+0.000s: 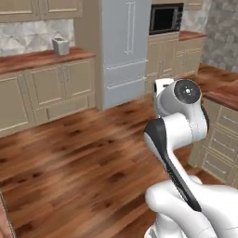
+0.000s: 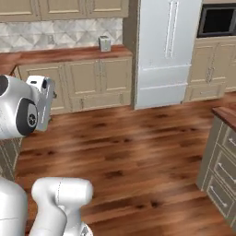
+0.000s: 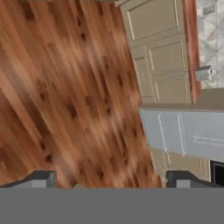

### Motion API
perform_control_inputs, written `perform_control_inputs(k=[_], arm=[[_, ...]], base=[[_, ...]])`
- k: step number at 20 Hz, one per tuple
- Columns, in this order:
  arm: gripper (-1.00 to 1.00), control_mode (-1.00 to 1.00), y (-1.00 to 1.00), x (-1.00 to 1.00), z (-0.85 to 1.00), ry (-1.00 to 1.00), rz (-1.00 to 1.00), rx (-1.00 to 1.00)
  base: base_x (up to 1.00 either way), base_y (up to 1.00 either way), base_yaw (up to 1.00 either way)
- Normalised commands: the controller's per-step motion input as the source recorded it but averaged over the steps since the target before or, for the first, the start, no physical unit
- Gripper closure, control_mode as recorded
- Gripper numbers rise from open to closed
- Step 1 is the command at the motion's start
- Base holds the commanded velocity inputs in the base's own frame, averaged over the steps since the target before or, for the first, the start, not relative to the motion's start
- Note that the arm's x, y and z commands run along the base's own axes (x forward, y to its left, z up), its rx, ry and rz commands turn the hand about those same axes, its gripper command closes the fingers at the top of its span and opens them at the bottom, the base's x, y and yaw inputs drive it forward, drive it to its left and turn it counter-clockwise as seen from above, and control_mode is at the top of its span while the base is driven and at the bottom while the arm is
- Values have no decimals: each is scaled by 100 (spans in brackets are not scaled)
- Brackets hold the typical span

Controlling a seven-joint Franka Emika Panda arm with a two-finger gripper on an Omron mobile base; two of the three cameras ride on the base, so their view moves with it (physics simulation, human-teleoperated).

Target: Clear the mugs and bowl far away from the sink.

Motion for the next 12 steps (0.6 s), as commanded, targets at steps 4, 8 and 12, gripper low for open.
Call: perform_control_inputs(k=[4,8,12], arm=[[-100,100,0,0,0,0,0,0],[-100,100,0,0,0,0,0,0],[-100,100,0,0,0,0,0,0]], base=[[0,0,-100],[0,0,-100],[0,-13,-100]])
